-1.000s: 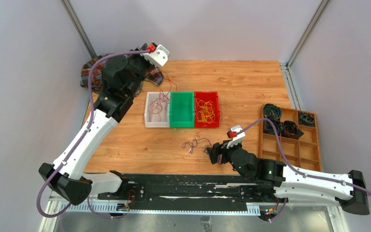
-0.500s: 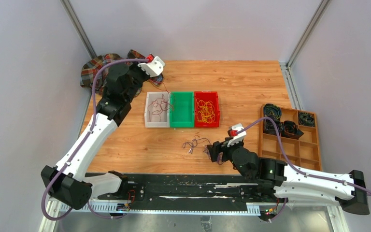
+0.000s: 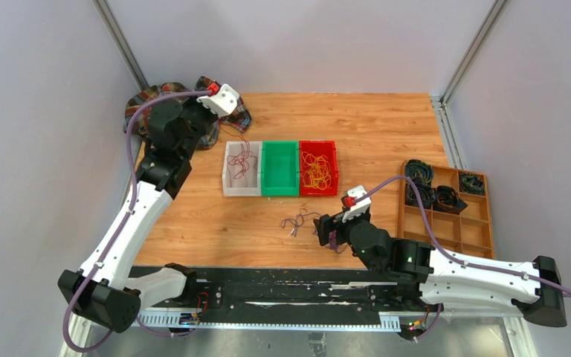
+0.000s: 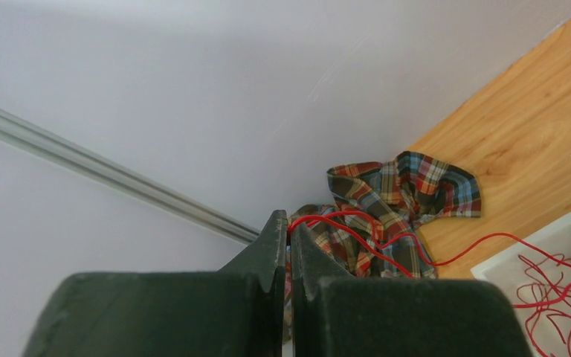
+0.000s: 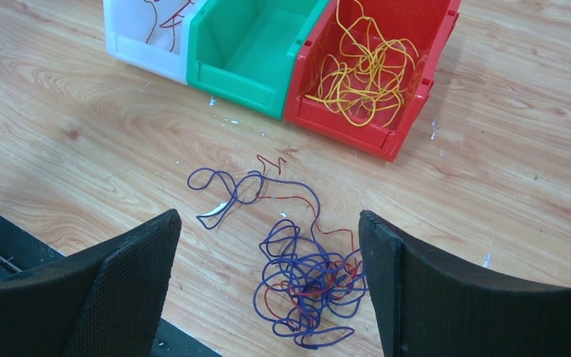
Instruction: Untangle the cables
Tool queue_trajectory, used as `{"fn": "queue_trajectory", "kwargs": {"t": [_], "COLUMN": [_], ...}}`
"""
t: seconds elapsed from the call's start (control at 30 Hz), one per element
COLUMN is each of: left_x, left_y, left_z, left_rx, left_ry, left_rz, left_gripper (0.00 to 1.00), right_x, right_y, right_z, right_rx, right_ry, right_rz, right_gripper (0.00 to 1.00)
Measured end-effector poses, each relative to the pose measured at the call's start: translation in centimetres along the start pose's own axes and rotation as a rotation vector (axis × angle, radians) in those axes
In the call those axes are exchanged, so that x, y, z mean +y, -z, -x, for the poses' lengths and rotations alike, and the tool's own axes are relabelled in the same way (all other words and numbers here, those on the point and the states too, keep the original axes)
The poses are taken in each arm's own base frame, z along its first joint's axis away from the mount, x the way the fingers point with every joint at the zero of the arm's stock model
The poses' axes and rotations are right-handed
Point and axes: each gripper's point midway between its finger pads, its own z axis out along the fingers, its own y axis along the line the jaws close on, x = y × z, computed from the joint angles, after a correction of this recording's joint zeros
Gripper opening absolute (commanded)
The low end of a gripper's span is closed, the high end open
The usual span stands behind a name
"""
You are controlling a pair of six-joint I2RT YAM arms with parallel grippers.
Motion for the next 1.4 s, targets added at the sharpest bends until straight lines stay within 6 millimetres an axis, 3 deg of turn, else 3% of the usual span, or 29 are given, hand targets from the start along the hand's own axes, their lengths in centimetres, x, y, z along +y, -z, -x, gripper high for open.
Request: {"fn": "queue_trajectory", "kwargs": {"t": [0.1, 0.33, 0.6, 0.83, 1.1, 1.23, 1.4], "left_x": [-0.5, -4.2, -9.5, -10.9, -13.6, -16.6, -20.6], "left_y": [0.0, -0.7, -2.5, -3.7, -3.9, -3.6, -3.2], "left_z": [-0.4, -2.1, -6.9, -8.6, -10.0, -10.6, -13.0], "left_rx": [-0.001, 0.014, 0.113, 0.129, 0.142, 0.142, 0.186], "left_ry": [-0.002, -0.004, -0.073, -0.151, -0.169, -0.183, -0.229], "left_rz": [-0.014, -0.134, -0.256, -0.280, -0.336, -0.402, -0.501], "left_gripper": [0.01, 0.00, 0.00, 0.01, 0.00, 0.01, 0.01], "right_x": [-0.1, -0.3, -1.0, -1.2, -1.8, -1.3, -1.5], "right_y": [-0.1, 0.0, -0.1, -0.7, -3.3, -3.4, -3.0], "right_z": [0.0, 0.2, 0.5, -0.1, -0.9, -0.5, 0.1], "right_rx": [0.000, -0.006, -0.016, 0.008, 0.090, 0.079, 0.049], "right_ry": [-0.002, -0.009, -0.027, -0.021, -0.035, -0.061, -0.113], "right_rz": [-0.005, -0.008, -0.026, -0.036, -0.051, -0.028, -0.025], "right_gripper": [0.89, 0.89, 0.90, 0.91, 0.91, 0.91, 0.91]}}
